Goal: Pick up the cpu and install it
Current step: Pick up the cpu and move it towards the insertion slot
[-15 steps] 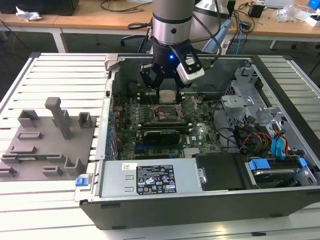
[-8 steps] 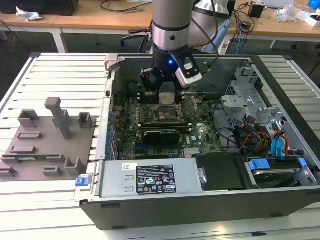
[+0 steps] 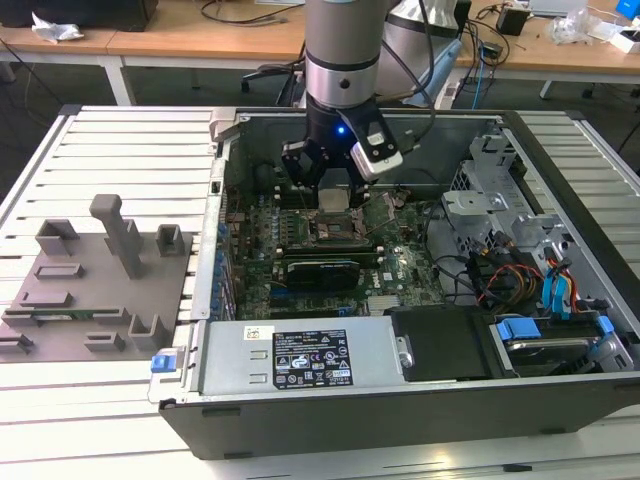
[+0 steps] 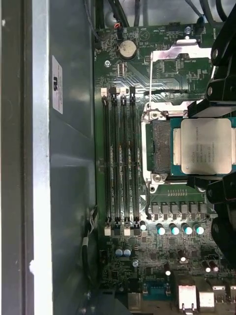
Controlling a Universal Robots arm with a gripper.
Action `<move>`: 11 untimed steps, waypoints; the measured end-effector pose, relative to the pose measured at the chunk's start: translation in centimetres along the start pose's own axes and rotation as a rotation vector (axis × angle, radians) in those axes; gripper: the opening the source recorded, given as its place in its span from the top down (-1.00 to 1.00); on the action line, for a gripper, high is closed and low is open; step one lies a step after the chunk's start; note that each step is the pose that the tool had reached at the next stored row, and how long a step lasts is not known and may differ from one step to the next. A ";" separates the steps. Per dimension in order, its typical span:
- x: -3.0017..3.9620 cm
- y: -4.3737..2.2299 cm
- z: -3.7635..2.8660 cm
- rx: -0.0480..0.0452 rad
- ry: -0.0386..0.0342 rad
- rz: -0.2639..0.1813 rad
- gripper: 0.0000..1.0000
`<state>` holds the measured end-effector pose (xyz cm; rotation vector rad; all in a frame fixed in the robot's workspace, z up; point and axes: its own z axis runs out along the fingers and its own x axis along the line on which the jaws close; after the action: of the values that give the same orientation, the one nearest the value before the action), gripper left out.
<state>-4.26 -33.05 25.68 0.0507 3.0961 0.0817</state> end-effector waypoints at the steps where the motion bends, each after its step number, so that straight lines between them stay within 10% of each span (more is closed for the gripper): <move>1: 0.00 0.00 0.07 0.0000 0.0000 0.000 -0.09; 11: 0.00 -0.01 0.19 0.0002 0.0001 0.000 -0.09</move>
<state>-4.24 -33.06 25.50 0.0508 3.0962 0.0813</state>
